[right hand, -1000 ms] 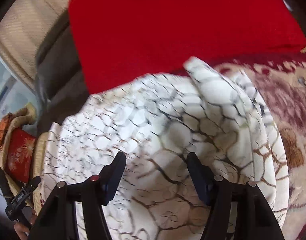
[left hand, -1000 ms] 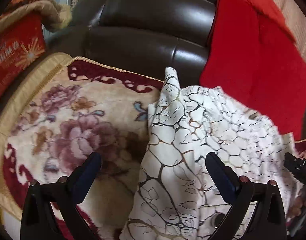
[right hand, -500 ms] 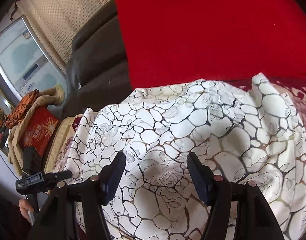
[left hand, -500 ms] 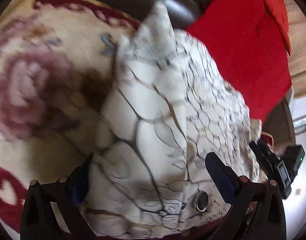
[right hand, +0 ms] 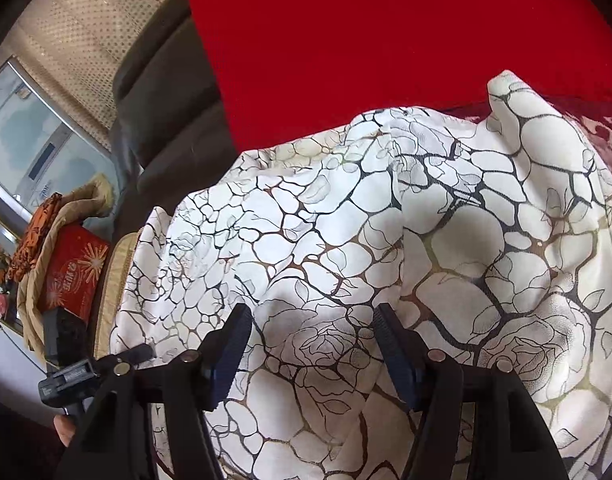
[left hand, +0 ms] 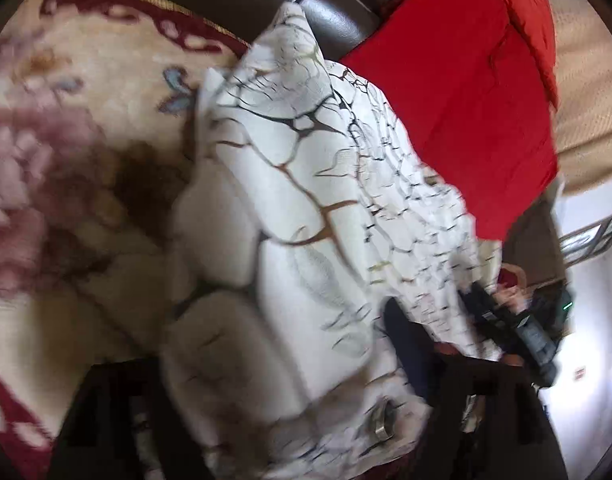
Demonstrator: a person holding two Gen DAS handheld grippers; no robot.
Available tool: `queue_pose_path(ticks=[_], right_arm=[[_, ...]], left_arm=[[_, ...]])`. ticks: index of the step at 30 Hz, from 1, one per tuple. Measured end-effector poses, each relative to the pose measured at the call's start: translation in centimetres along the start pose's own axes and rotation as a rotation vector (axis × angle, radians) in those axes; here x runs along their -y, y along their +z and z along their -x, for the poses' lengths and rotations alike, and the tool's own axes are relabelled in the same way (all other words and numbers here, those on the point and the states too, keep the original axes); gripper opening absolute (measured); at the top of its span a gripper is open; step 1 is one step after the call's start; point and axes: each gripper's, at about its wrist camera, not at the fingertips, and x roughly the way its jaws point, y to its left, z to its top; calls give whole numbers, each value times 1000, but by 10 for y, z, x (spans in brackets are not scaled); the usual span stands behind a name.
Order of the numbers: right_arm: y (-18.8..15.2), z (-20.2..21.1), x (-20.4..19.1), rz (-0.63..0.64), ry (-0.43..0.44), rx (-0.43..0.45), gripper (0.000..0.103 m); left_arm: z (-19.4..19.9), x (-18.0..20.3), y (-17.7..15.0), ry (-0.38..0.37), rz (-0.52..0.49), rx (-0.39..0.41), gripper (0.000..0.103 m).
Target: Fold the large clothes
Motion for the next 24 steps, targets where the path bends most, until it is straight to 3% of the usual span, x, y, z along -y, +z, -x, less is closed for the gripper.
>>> queue_pose_path(ticks=[4, 5, 6, 7, 11, 12, 13, 14, 16, 17, 18, 22, 23, 24], right_arm=[[-2, -1, 1, 4, -7, -1, 67], [-2, -1, 1, 4, -8, -2, 67], [-2, -1, 1, 5, -9, -3, 67], [-2, -1, 1, 7, -10, -5, 67], [-1, -3, 3, -2, -8, -10, 67], [-1, -3, 3, -2, -8, -11, 67], [-1, -3, 3, 0, -8, -11, 67], [-1, -3, 2, 1, -8, -10, 67], [-1, -2, 1, 5, -7, -10, 67], [-1, -2, 1, 6, -6, -11, 67], [-1, -2, 1, 6, -5, -10, 66], [-2, -1, 3, -4, 3, -11, 66], [-2, -1, 3, -7, 4, -12, 66], [-2, -1, 4, -8, 5, -12, 66]], left_arm=[[-6, 8, 1, -34, -41, 19, 89], [-6, 13, 1, -56, -64, 28, 75], [-4, 17, 1, -65, -91, 42, 52], [-1, 24, 1, -65, -129, 63, 44], [-1, 30, 1, -93, -165, 80, 48], [-5, 28, 3, -70, -146, 65, 56], [-10, 24, 4, -64, -117, 45, 72], [-18, 17, 6, -72, -66, 19, 74], [-21, 14, 7, -74, -47, 31, 66], [-20, 15, 9, -72, -63, 37, 47], [-19, 18, 8, -72, -83, 43, 42], [-18, 30, 6, -55, -139, 76, 39], [-21, 31, 7, -44, -139, 77, 42], [-23, 29, 8, -34, -114, 72, 56]])
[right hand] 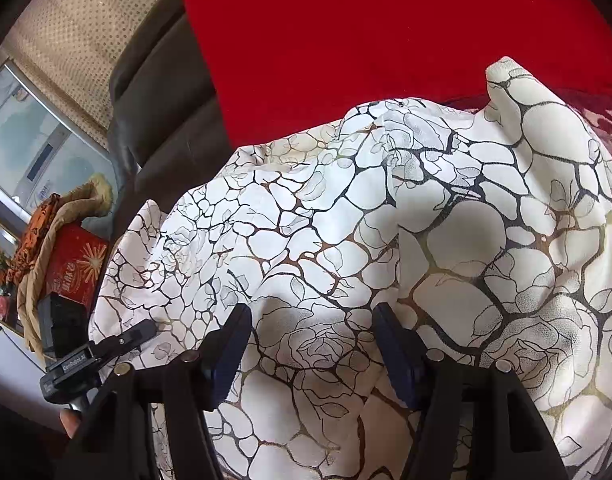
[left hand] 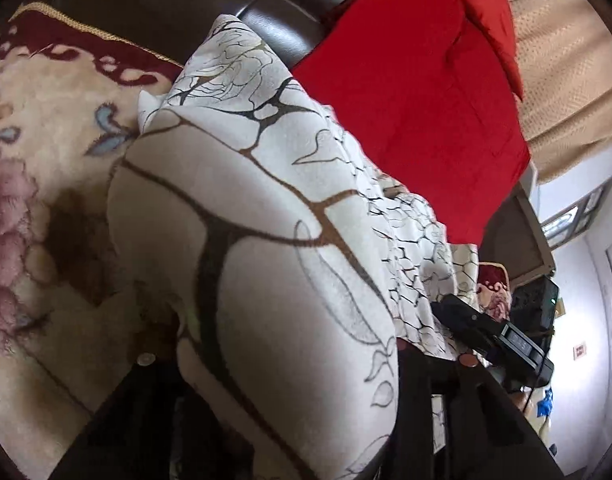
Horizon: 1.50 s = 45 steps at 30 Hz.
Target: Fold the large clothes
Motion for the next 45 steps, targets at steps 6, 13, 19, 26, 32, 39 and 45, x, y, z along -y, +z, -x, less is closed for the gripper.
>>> queue_pose_path(ticks=[6, 13, 19, 26, 32, 39, 45], right_arm=[[-1, 1, 0, 2, 3, 1, 66], [8, 52, 1, 28, 12, 200, 66], [20, 27, 58, -159, -137, 56, 60], [27, 54, 57, -166, -72, 179, 59], [48, 24, 82, -202, -214, 105, 57], [59, 38, 61, -139, -152, 197, 58], [57, 3, 5, 21, -49, 107, 58]], left_arm=[[-2, -7, -3, -2, 45, 15, 39], [3, 14, -4, 60, -54, 34, 35], [-4, 44, -8, 104, -126, 59, 34], [-8, 45, -12, 146, -130, 53, 34], [-7, 45, -14, 160, -125, 44, 34], [-14, 60, -21, 226, -174, 54, 34], [-23, 77, -28, 308, -235, 65, 34]])
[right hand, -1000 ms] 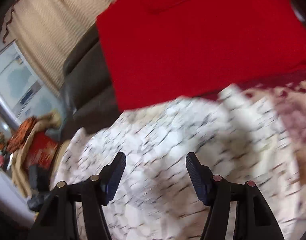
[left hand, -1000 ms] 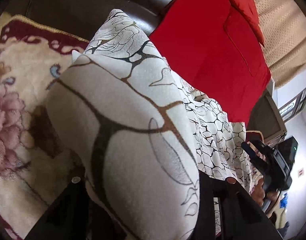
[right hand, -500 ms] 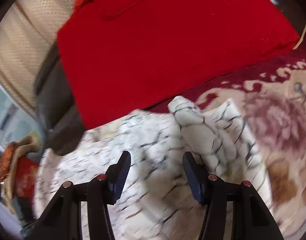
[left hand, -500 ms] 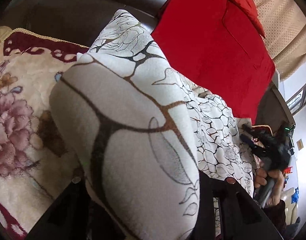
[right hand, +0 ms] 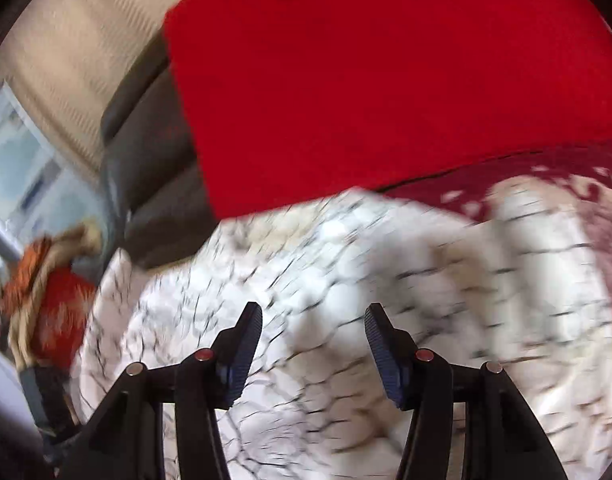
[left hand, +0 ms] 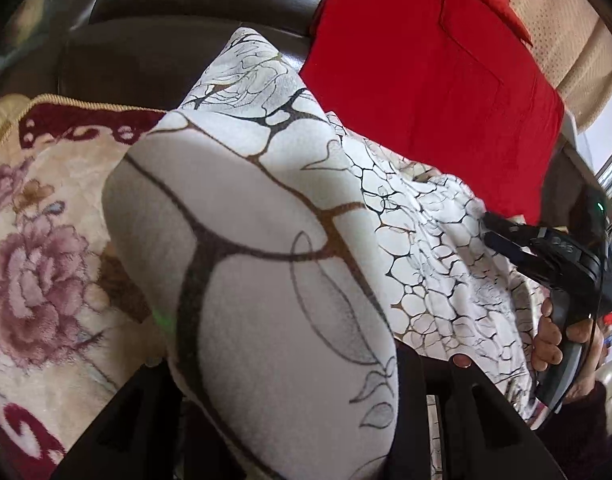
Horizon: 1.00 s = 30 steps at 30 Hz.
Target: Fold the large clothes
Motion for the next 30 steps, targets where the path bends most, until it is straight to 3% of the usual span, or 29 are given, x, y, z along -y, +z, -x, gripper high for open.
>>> queue_pose_path(ticks=[2, 4, 11, 23, 30], right_arm=[[-4, -37, -6, 19, -37, -138, 58], [-6, -56, -7, 33, -87, -184, 59], [-8, -30, -18, 42, -55, -105, 60], [-11, 37, 18, -55, 85, -29, 60], [-4, 52, 55, -156, 179, -19, 60]], left_arm=[[-1, 5, -1, 31, -15, 1, 34], [-2, 12, -2, 61, -33, 2, 34], [-4, 48, -6, 168, -95, 15, 34], [-5, 135, -10, 364, -267, 36, 33], [-20, 233, -42, 357, -476, 20, 33]])
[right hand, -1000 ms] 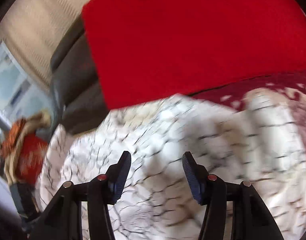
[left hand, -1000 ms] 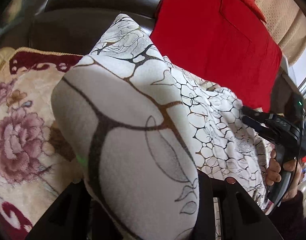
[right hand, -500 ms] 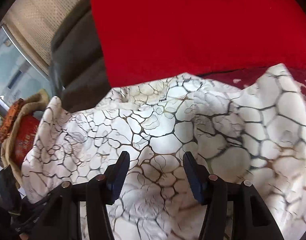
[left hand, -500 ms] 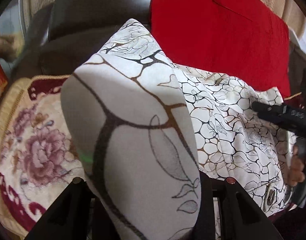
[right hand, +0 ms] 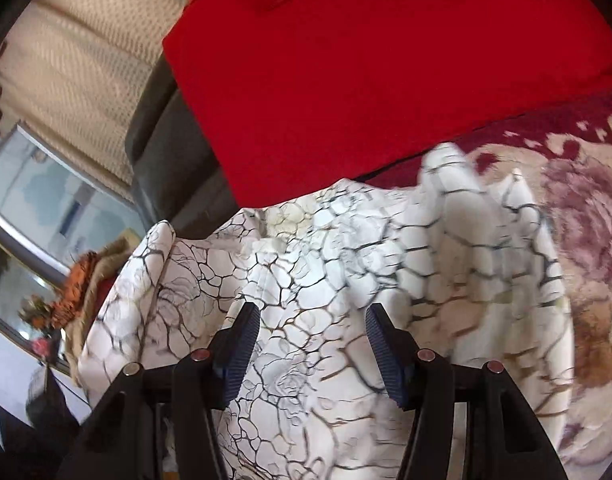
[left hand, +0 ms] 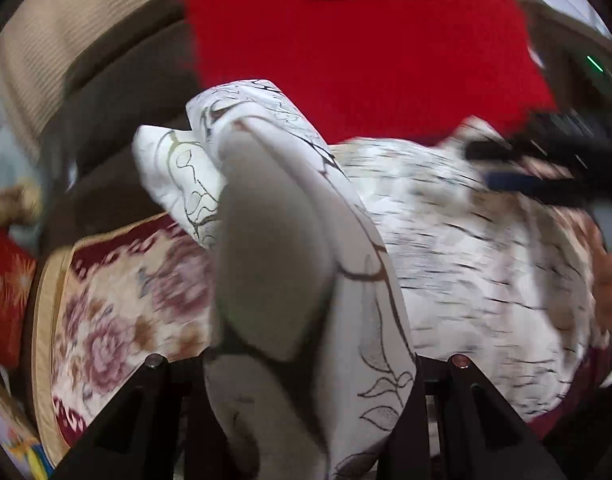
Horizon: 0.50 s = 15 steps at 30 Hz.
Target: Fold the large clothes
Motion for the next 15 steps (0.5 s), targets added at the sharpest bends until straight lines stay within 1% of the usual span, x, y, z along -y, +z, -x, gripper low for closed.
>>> queue_pose_path(ticks=[3, 5, 8, 9, 11, 13, 14, 15], right_arm=[[7, 5, 24, -85, 60, -14, 61], [10, 4, 38, -128, 92, -29, 61], [14, -5, 56, -192, 138, -76, 61], [15, -7, 59, -213, 155, -83, 62], [17, -12, 60, -238, 192, -95, 72], [18, -14, 55, -224, 196, -99, 74], [17, -17, 50, -208, 186, -104, 74], [16, -21, 46, -193, 179, -112, 74]], left_arm=[[-17, 48, -1, 2, -109, -40, 33], [-33, 70, -6, 1, -149, -75, 33], [-37, 82, -14, 21, -207, -68, 33], [-33, 80, -14, 10, -203, -61, 35], [-27, 72, -14, -49, -159, -54, 40], [-19, 63, -14, -107, -150, -30, 48], [-11, 59, -16, -143, -163, -10, 54], [-8, 57, -18, -163, -173, 3, 59]])
